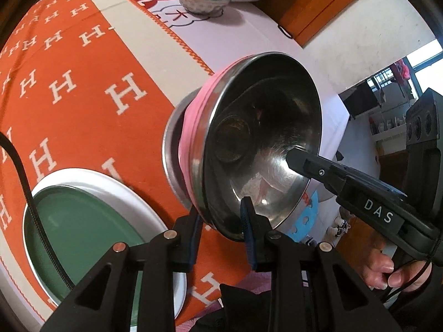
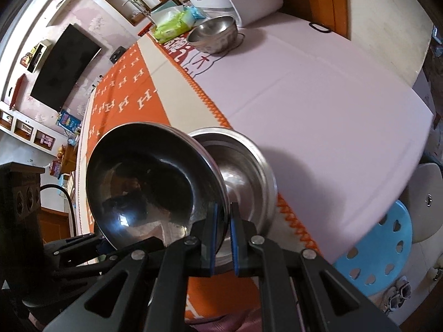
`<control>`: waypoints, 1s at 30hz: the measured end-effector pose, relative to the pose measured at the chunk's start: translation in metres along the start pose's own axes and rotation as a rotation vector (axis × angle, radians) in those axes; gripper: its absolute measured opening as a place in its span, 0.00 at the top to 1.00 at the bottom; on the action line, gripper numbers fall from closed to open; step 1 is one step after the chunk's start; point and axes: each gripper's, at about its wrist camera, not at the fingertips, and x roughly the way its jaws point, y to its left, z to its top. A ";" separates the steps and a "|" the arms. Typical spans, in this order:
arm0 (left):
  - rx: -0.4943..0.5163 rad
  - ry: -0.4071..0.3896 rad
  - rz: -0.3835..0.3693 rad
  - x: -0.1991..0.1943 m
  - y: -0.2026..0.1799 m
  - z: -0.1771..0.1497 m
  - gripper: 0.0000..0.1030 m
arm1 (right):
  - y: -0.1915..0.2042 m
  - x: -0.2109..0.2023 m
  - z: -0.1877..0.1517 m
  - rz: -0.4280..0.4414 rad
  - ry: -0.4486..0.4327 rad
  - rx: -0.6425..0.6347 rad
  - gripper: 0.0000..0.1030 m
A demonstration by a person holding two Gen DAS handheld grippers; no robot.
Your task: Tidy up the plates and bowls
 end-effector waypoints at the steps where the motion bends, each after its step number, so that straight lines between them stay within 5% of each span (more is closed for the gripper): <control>1: 0.000 0.006 0.002 0.002 -0.001 0.002 0.74 | -0.002 0.000 0.001 -0.002 0.004 0.000 0.92; 15: -0.048 0.026 0.054 0.004 0.000 0.005 0.63 | -0.017 0.006 0.013 -0.019 0.073 -0.015 0.89; 30: 0.033 -0.144 0.081 -0.035 -0.026 0.030 0.36 | -0.016 -0.003 0.042 0.119 0.025 -0.085 0.89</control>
